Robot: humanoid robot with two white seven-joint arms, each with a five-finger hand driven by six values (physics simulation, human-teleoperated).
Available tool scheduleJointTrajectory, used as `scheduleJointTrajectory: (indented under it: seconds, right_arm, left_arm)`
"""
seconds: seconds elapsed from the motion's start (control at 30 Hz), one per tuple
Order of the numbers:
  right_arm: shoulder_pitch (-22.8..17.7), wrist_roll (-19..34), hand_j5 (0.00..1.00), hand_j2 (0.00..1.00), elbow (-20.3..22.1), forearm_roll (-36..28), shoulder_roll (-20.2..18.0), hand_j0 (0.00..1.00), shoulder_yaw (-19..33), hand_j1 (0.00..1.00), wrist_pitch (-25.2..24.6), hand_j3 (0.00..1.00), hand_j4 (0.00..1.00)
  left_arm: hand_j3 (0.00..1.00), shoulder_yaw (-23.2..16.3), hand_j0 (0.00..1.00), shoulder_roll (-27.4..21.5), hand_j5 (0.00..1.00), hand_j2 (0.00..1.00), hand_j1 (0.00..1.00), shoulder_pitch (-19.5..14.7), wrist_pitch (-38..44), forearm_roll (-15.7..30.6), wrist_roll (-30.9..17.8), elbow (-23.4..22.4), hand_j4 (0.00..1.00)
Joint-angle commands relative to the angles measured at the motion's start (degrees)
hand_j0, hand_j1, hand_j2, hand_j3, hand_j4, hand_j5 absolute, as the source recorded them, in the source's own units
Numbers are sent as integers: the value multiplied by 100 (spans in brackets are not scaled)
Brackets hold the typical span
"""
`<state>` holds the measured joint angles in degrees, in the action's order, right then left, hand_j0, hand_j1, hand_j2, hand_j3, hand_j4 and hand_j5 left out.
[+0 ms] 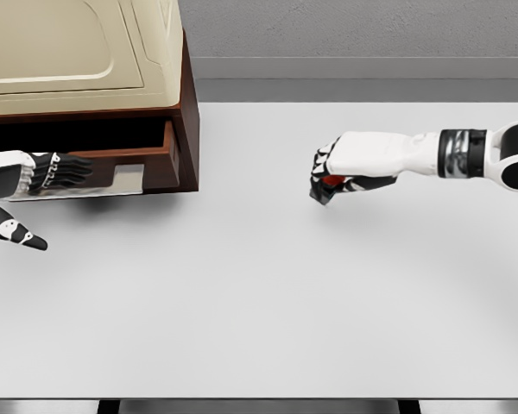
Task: Open the cabinet drawer with left arm, and place a switch into the drawer with right arm
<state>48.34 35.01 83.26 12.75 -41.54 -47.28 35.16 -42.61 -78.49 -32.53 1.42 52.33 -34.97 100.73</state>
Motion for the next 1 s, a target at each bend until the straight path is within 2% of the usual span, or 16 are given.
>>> scheduleJointTrajectory:
  seconds: [0.0,0.17,0.27,0.63,0.9,0.97]
  right_arm:
    - [0,-1,42,42,-3,-36,84,42,-27,42,-16,42,42]
    - [132,-1,42,42,-12,-36,225,42,-97,42,-16,42,42]
    - [290,-1,42,42,-276,-36,427,42,-264,42,-16,42,42]
    - [466,-1,42,42,-434,-36,576,42,-273,42,-16,42,42]
    - [809,-1,42,42,-451,-36,770,42,-545,42,-16,42,42]
    - [870,-1,42,42,-451,-36,814,42,-598,42,-16,42,42]
  left_arm:
    - [100,-90,100,106,100,100,100,1,7,84,-3,34,100]
    - [100,-90,100,176,100,100,100,1,-1,84,-3,34,100]
    - [100,-90,100,176,100,100,100,89,-1,119,-3,34,100]
    - [100,-99,100,255,100,100,100,115,-10,172,-3,34,100]
    - [100,-99,100,334,100,100,100,133,7,172,-3,34,100]
    - [94,-99,94,361,94,94,94,151,-1,172,-3,34,94]
